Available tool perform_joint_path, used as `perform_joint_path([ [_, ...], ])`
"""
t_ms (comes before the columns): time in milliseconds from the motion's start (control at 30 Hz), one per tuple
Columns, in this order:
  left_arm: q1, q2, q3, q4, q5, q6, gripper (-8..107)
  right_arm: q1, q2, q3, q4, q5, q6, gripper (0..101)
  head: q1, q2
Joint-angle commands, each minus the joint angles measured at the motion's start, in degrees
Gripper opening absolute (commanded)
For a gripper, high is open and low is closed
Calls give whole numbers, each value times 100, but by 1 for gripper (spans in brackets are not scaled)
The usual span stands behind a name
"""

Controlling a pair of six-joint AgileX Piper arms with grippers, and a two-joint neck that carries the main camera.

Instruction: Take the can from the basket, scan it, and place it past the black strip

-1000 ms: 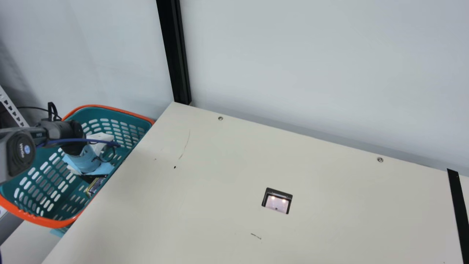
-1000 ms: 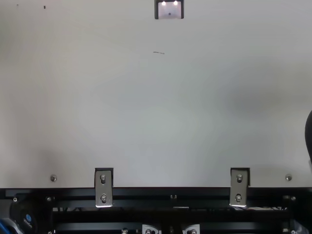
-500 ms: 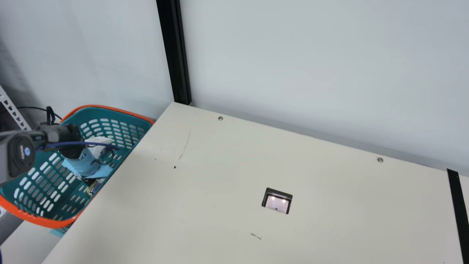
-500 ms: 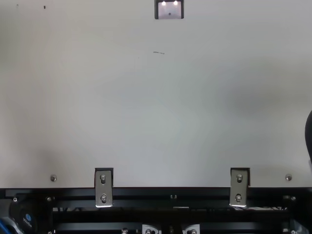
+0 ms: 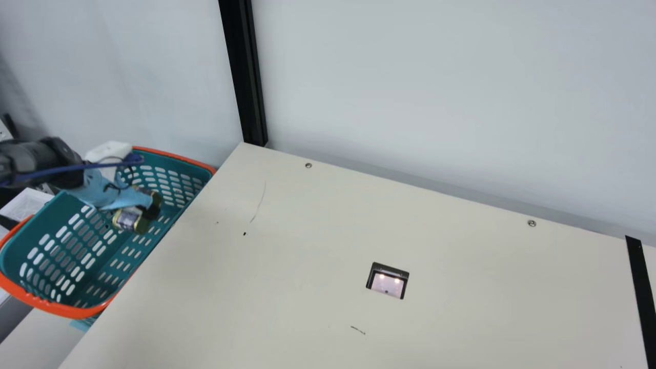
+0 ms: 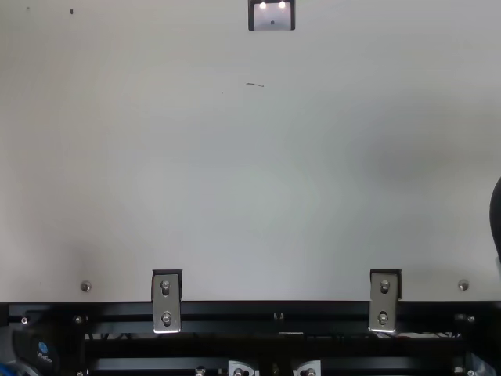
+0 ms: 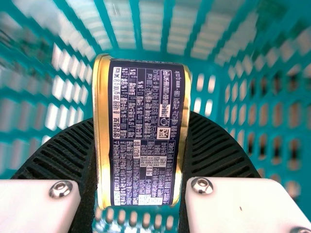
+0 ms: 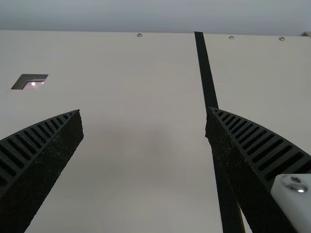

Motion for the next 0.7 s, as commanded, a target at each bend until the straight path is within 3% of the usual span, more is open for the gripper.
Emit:
perform_joint_path([
  [0, 33, -517, 45, -396, -4, 180, 10, 0, 0, 0, 0, 0, 0, 101, -155, 194],
  [433, 117, -2116, 262, -1200, 183, 118, 10, 0, 0, 0, 0, 0, 0, 101, -155, 194],
  [667, 79, -2840, 344, -1220, 801, -447, 10, 0, 0, 0, 0, 0, 0, 101, -155, 194],
])
